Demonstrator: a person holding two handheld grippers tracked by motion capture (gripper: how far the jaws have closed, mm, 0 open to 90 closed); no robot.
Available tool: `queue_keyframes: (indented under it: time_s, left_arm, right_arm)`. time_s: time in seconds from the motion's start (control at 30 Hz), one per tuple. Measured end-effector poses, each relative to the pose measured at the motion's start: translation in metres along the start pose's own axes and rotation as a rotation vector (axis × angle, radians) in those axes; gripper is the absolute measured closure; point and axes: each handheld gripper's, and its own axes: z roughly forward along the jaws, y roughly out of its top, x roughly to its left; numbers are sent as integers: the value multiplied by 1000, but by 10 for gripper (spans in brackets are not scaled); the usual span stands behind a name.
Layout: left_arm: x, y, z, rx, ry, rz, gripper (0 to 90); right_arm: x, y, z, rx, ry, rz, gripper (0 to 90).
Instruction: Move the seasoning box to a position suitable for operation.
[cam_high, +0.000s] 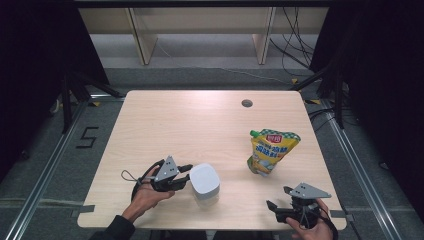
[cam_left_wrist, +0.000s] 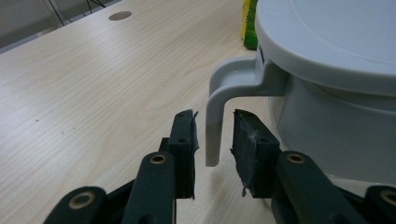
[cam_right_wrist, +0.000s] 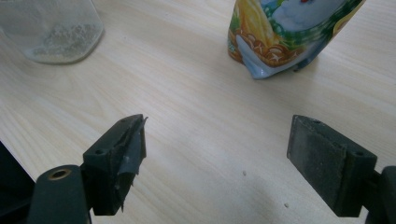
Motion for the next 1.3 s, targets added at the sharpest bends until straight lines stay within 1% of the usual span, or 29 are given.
queue_keyframes:
  time_s: [0.03,0.07,0.1,0.17,0.27,0.3,0.33,0.37,0.4,0.43,0.47,0.5,0.53,0.6,0.63,0.67,0.7,0.73,0.83,0.93,0.97,1.0,1.03,1.1,1.13,1.17,1.2,1.23,1.3]
  left_arm:
    - [1,0,1,2,-3,6,686]
    - [0,1,1,-2,-3,-2,686]
    - [0,1,1,-2,-3,-2,686]
    - [0,1,2,-6,-9,-7,686]
    - [0,1,3,-9,-17,-12,688]
    - [1,1,4,-8,-14,-8,689]
    - [1,1,4,-8,-14,-8,692]
    - [1,1,4,-6,-13,-2,692]
    - [3,1,4,1,-9,24,694]
    - [3,1,4,3,-11,27,707]
    - [1,1,5,-2,1,4,713]
    - [1,1,5,-2,1,4,722]
    - [1,1,5,1,0,1,722]
    - [1,1,6,4,-4,14,742]
    - [2,2,6,5,-8,27,760]
    - [2,2,6,5,-8,27,772]
    - [0,2,6,-2,-2,4,784]
    - [1,3,6,-6,4,23,784]
    - [0,3,7,-9,-1,10,795]
    - [0,3,7,-9,2,20,799]
    - [0,3,7,-10,0,14,800]
    - [0,3,7,-11,5,23,801]
    - [-1,3,6,-7,5,14,803]
    - [1,3,5,-5,1,18,810]
    - [0,2,5,-12,3,-11,810]
    - [0,2,3,-8,11,-4,814]
    - [0,2,3,-8,11,-4,814]
    - [-1,2,2,-4,17,-13,815]
    - [-3,2,0,5,30,-34,815]
  right_arm:
    - [-3,0,0,-22,-11,-29,206]
    - [-3,1,0,-25,-8,-30,206]
    - [-3,1,0,-7,-12,-24,205]
    - [-3,0,0,-17,-25,-30,204]
    - [-3,1,-1,-16,-11,-28,206]
    - [-4,0,-1,-17,-32,-44,205]
    - [-4,0,-1,-17,-32,-44,205]
    - [-4,0,0,-19,-11,-37,205]
    - [-2,0,-1,-8,-4,-18,206]
    - [-1,0,-1,-12,-9,2,206]
    - [-2,0,0,-14,-14,-18,206]
    - [-2,0,0,-14,-14,-18,206]
    - [-4,0,-1,-18,-30,-45,206]
    - [-4,1,-1,-15,-17,-35,207]
    - [-4,0,-1,-17,-32,-44,206]
    - [-4,0,-1,-17,-32,-44,206]
    - [-3,0,-1,-14,-16,-31,207]
    - [-3,0,-1,-14,-16,-31,207]
    - [-4,0,-1,-18,-34,-44,207]
    - [-4,1,-1,-18,-20,-36,208]
    - [-4,1,-1,-19,-32,-42,207]
    - [-4,0,-1,-19,-35,-43,207]
    - [-3,1,-1,-18,-18,-31,208]
    - [-4,1,-1,-23,-30,-41,208]
    - [-4,1,-2,-17,-30,-40,207]
    - [-4,0,-2,-8,-9,-16,207]
    - [-4,0,-2,-8,-9,-16,207]
    - [-4,1,-2,-31,-16,-23,208]
    - [-5,0,-1,-28,-14,-24,207]
